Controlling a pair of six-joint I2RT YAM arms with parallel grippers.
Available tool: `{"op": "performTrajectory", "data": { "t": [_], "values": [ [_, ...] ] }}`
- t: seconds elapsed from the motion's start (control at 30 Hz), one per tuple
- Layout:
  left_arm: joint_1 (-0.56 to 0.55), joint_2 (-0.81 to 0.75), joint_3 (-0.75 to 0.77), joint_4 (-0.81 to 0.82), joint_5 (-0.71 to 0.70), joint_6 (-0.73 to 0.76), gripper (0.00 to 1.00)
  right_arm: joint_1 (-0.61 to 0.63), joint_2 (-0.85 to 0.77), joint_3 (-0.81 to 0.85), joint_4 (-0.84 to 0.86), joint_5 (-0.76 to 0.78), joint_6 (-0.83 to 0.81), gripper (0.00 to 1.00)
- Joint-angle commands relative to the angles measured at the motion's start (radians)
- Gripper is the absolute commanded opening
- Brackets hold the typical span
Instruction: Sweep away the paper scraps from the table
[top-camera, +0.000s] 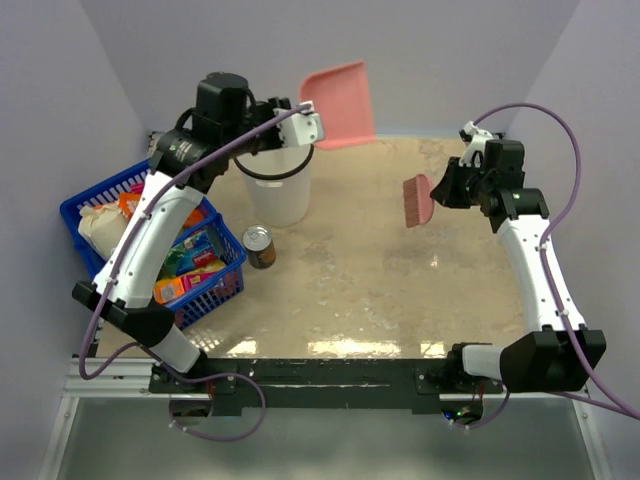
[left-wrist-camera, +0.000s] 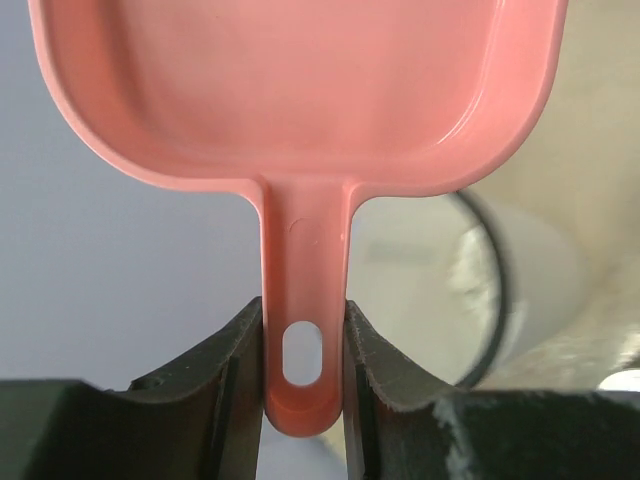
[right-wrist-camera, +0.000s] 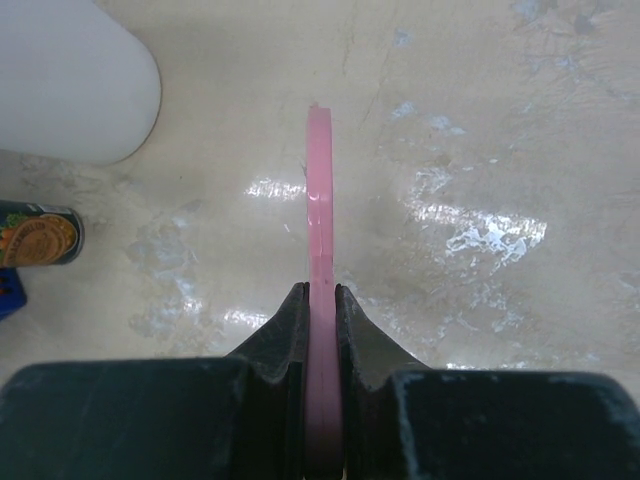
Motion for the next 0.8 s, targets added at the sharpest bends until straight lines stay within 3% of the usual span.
{"op": "performTrajectory", "data": {
  "t": [0.0, 0.13, 0.37, 0.47, 0.77],
  "values": [
    [-0.096, 0.009, -0.039, -0.174, 0.239, -0.184, 0.0, -0.007, -0.007, 0.076, 0.003, 0.056, -0.053, 0.0],
    [-0.15, 0.041, -0.088, -0.225, 0.316, -0.238, 0.0, -0.007, -0.008, 0.096, 0.0, 0.095, -0.129, 0.0],
    [-0.179, 0.084, -0.31, -0.208, 0.371, -0.258, 0.0, -0.007, -0.042, 0.074, 0.102, 0.147, -0.548, 0.0],
    [-0.178, 0.104, -0.403, -0.194, 0.351, -0.236, 0.0, -0.005, -0.071, 0.024, 0.147, 0.178, -0.693, 0.0],
    [-0.196, 0.191, -0.595, -0.057, 0.325, -0.262, 0.0, 0.015, -0.163, -0.226, 0.338, 0.29, -0.928, 0.0]
  ]
}}
